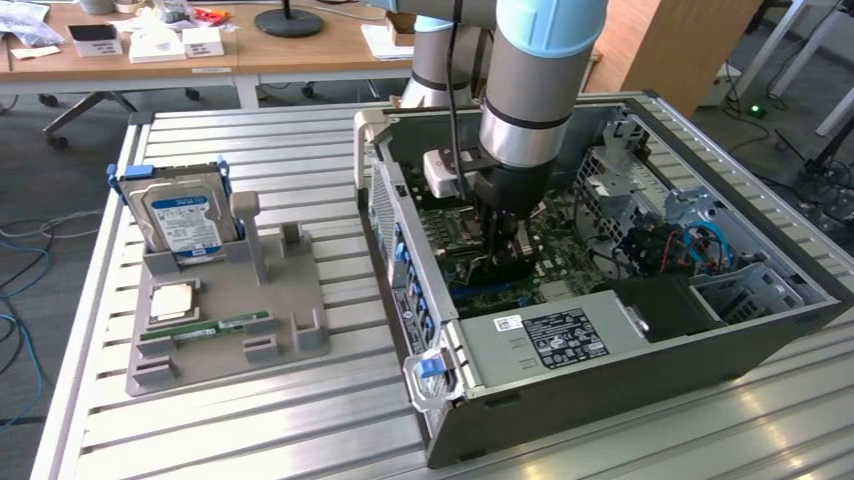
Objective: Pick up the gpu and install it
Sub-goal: 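Insert the gpu into the slot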
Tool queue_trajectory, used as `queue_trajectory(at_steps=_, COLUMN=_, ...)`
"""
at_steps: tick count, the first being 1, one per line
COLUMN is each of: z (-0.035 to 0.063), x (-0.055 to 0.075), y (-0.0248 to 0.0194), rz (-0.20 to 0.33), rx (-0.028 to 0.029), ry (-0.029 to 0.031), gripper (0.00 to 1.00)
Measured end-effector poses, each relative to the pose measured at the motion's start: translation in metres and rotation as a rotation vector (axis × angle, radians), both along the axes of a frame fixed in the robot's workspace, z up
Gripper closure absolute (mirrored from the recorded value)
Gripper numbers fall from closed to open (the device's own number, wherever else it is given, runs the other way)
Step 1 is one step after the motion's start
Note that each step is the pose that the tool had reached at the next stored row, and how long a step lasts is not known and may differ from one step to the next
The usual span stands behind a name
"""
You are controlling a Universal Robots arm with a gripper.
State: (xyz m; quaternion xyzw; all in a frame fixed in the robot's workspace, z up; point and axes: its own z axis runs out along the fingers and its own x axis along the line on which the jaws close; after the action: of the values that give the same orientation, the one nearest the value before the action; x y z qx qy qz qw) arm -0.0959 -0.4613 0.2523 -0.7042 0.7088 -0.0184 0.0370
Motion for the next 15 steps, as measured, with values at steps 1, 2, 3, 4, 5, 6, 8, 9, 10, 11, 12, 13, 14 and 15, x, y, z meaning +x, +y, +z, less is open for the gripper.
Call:
queue_trajectory(at_steps=1, z=-0.0001, x=0.0000, y=0.0000, rz=0.000, rx=0.0001, ry=-0.0001, gripper=0.75)
queue_trajectory(at_steps=2, z=-0.0001, x=-0.0001, y=0.0000, rz=0.000, rx=0.0001, ry=-0.0002, gripper=0.75)
queue_trajectory(at_steps=3, z=-0.0001, x=-0.0002, y=0.0001, rz=0.000, rx=0.0002, ry=-0.0002, gripper=0.75)
queue_trajectory(at_steps=4, z=-0.0001, x=-0.0002, y=0.0001, rz=0.000, rx=0.0002, ry=-0.0002, gripper=0.75)
queue_trajectory(at_steps=5, z=-0.0001, x=-0.0004, y=0.0001, rz=0.000, rx=0.0003, ry=-0.0003, gripper=0.75)
queue_trajectory(at_steps=6, z=-0.0002, x=-0.0005, y=0.0000, rz=0.000, rx=0.0003, ry=-0.0004, gripper=0.75)
queue_trajectory(at_steps=8, z=-0.0003, x=-0.0006, y=0.0000, rz=0.000, rx=0.0001, ry=-0.0005, gripper=0.75)
queue_trajectory(at_steps=9, z=-0.0003, x=-0.0006, y=0.0000, rz=0.000, rx=0.0000, ry=-0.0005, gripper=0.75)
queue_trajectory(at_steps=10, z=-0.0003, x=-0.0006, y=0.0000, rz=0.000, rx=0.0000, ry=-0.0005, gripper=0.75)
queue_trajectory(at_steps=11, z=-0.0003, x=-0.0006, y=0.0000, rz=0.000, rx=0.0000, ry=-0.0005, gripper=0.75)
queue_trajectory(at_steps=12, z=-0.0004, x=-0.0006, y=0.0000, rz=0.000, rx=0.0001, ry=-0.0006, gripper=0.75)
queue_trajectory(at_steps=13, z=-0.0004, x=-0.0006, y=0.0000, rz=0.000, rx=0.0002, ry=-0.0005, gripper=0.75)
queue_trajectory(at_steps=14, z=-0.0005, x=-0.0007, y=0.0000, rz=0.000, rx=0.0002, ry=-0.0007, gripper=0.75)
queue_trajectory(at_steps=15, z=-0.0006, x=-0.0011, y=0.0001, rz=0.000, rx=0.0002, ry=-0.0009, gripper=0.75)
